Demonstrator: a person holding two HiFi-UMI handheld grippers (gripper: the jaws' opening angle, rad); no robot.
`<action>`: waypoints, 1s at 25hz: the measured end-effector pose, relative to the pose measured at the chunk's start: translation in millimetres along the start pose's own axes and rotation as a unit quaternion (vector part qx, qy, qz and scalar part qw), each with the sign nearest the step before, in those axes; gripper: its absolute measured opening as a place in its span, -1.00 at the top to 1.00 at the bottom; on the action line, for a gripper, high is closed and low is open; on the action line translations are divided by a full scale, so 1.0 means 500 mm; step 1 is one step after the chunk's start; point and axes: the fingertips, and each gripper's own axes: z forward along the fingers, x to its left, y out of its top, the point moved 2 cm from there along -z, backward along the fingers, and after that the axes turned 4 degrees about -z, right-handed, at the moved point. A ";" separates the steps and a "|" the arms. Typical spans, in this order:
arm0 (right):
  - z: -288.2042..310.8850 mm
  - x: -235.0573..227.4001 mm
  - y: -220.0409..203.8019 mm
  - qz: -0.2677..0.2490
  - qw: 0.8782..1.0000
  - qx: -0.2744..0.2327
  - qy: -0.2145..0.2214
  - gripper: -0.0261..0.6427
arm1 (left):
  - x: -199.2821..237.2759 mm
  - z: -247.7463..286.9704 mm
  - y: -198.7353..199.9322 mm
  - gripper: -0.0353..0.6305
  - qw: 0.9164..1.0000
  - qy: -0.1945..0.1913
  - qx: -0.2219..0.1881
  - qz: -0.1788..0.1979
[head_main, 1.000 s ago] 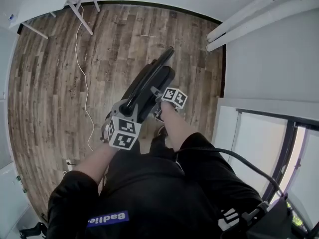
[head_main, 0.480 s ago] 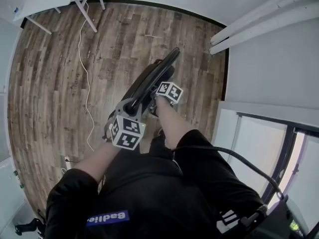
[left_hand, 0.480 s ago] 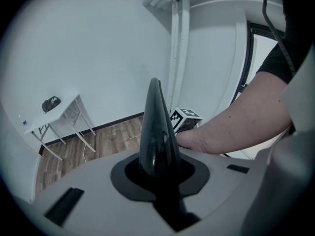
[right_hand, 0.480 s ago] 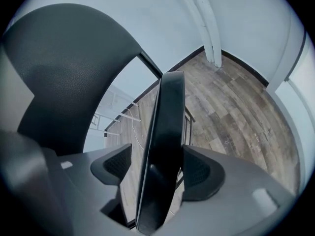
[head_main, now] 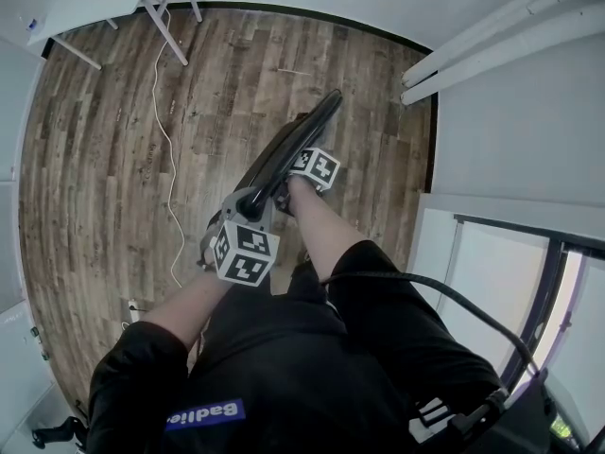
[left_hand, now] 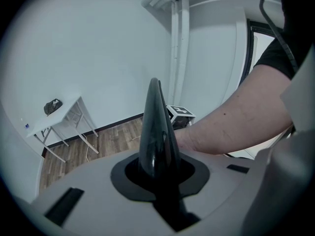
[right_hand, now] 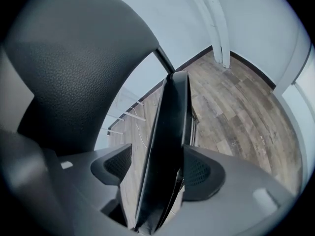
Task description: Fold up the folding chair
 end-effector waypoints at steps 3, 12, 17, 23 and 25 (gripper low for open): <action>0.010 0.015 0.004 -0.003 1.000 0.004 0.000 0.05 | 0.014 0.003 0.002 0.72 1.000 0.003 0.000 -0.003; 0.017 0.048 0.003 -0.051 0.998 0.026 0.024 0.07 | 0.054 0.003 0.008 0.72 1.000 0.005 0.002 -0.011; 0.013 0.031 0.001 -0.065 0.997 0.039 0.015 0.07 | 0.062 0.011 0.013 0.72 1.000 0.000 0.005 -0.018; -0.005 0.012 -0.016 -0.065 0.997 0.037 0.007 0.07 | 0.073 0.009 0.011 0.72 1.000 -0.010 0.005 -0.027; -0.015 0.019 -0.029 -0.068 0.997 0.039 0.011 0.07 | 0.073 0.000 0.007 0.72 1.000 -0.011 0.003 -0.027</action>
